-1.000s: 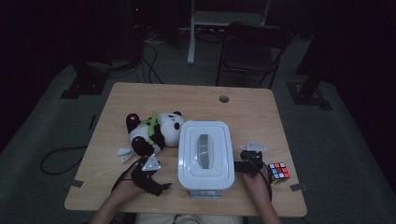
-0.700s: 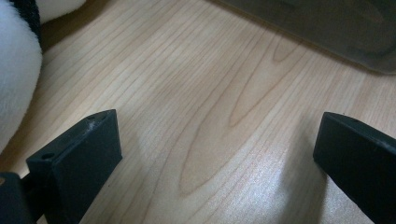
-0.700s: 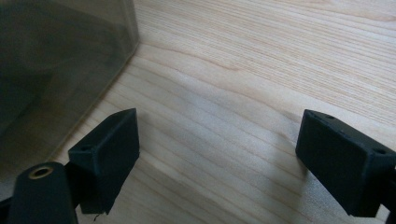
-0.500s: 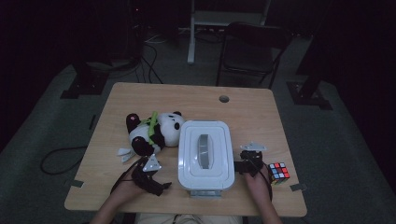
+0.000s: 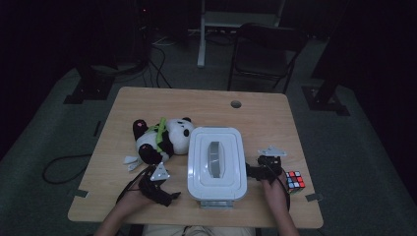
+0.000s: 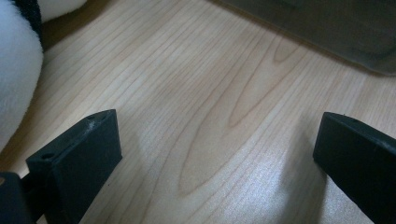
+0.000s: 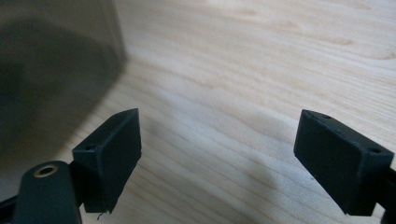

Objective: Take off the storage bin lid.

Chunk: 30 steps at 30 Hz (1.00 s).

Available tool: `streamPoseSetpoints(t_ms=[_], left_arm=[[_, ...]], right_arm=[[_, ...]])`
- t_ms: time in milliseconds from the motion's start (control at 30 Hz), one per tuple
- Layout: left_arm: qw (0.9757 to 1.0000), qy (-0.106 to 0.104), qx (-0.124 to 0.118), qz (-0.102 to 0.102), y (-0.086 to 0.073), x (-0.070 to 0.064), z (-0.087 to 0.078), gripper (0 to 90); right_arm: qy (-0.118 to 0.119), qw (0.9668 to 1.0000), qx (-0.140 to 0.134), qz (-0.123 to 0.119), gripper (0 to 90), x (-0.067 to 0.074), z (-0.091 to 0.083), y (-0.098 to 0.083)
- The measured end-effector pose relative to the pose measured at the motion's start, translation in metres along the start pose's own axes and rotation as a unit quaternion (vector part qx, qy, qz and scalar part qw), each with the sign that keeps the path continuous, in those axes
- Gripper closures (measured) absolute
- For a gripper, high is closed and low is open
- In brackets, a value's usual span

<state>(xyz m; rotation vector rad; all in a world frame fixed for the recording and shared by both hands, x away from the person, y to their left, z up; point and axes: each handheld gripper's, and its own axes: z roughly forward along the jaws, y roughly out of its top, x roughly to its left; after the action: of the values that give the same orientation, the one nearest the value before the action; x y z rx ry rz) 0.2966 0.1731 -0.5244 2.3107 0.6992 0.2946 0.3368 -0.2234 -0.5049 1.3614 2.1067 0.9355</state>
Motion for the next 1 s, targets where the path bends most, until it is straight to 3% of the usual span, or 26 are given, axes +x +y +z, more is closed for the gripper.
streamPoseSetpoints(t_ms=[67,267,567,700,900,1000], left_arm=[[1.0,0.0,0.0,0.0,0.0,0.0,0.0,1.5],[1.0,0.0,0.0,0.0,0.0,0.0,0.0,1.5],[1.0,0.0,-0.001,0.0,0.0,0.0,0.0,1.5],[1.0,0.0,-0.001,-0.001,0.0,0.0,0.0,1.5],[1.0,0.0,-0.001,0.0,0.0,0.0,0.0,1.5],[1.0,0.0,0.0,-0.001,0.0,0.0,0.0,1.5]], right_arm=[[-0.009,0.9998,-0.016,-0.004,14.6,0.002,-0.008,0.004],[-0.006,0.999,-0.045,0.002,14.6,0.0,-0.024,0.015],[-0.009,0.9944,-0.105,0.004,14.3,-0.011,-0.06,0.04],[0.01,0.9907,-0.135,0.005,13.0,-0.015,-0.068,0.044],[0.035,0.9891,-0.143,0.007,13.5,-0.013,-0.079,0.05],[0.055,0.9841,-0.169,0.001,13.5,-0.007,-0.088,0.054]])
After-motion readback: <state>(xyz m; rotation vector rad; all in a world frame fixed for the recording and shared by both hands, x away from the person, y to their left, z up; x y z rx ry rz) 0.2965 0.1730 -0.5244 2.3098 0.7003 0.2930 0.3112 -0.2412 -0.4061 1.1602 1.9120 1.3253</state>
